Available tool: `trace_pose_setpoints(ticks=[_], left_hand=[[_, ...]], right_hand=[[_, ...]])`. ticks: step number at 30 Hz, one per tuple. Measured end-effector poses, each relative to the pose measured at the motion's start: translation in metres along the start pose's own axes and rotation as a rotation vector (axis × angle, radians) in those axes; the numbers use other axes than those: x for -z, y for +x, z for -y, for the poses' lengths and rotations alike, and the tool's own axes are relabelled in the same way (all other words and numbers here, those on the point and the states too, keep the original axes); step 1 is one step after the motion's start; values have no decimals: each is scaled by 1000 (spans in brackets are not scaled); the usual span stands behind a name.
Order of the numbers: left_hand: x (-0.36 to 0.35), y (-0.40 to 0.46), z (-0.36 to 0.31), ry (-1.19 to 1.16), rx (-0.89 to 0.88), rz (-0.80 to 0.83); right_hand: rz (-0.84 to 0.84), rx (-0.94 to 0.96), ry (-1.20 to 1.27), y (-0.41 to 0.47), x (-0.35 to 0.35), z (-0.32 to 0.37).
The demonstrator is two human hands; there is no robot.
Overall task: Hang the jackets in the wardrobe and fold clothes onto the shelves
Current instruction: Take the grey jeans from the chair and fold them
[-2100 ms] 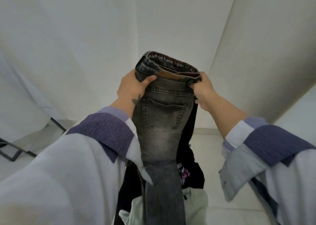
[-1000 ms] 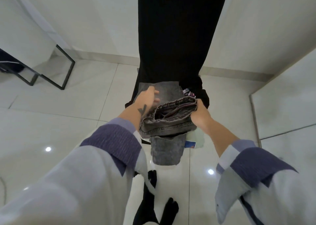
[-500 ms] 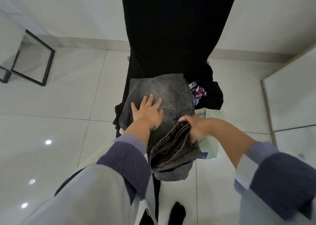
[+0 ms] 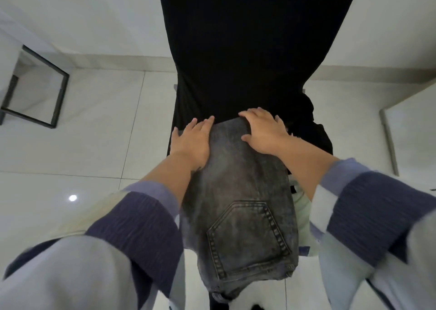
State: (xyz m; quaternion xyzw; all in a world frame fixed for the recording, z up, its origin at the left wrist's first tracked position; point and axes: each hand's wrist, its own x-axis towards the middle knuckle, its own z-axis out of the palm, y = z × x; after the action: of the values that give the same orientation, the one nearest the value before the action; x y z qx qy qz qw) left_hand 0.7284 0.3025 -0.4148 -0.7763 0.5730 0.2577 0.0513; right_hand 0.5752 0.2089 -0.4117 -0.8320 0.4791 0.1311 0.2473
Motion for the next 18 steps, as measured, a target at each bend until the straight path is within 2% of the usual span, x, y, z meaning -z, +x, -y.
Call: trace_pose_setpoints(ticks=[2, 5, 9, 12, 14, 18], left_hand=[[-1, 11, 11, -43, 16, 66], [-6, 20, 17, 106, -15, 111], [1, 24, 6, 243, -1, 40], [8, 11, -7, 273, -65, -59], [15, -5, -14, 205, -65, -56], [35, -38, -30, 130, -91, -120]], right_hand=[[80, -17, 9, 10, -6, -6], [129, -24, -113, 14, -10, -9], [55, 32, -350, 14, -11, 0], [-93, 112, -489, 6, -14, 6], [-120, 146, -496, -6, -6, 9], [-56, 208, -391, -38, 25, 6]])
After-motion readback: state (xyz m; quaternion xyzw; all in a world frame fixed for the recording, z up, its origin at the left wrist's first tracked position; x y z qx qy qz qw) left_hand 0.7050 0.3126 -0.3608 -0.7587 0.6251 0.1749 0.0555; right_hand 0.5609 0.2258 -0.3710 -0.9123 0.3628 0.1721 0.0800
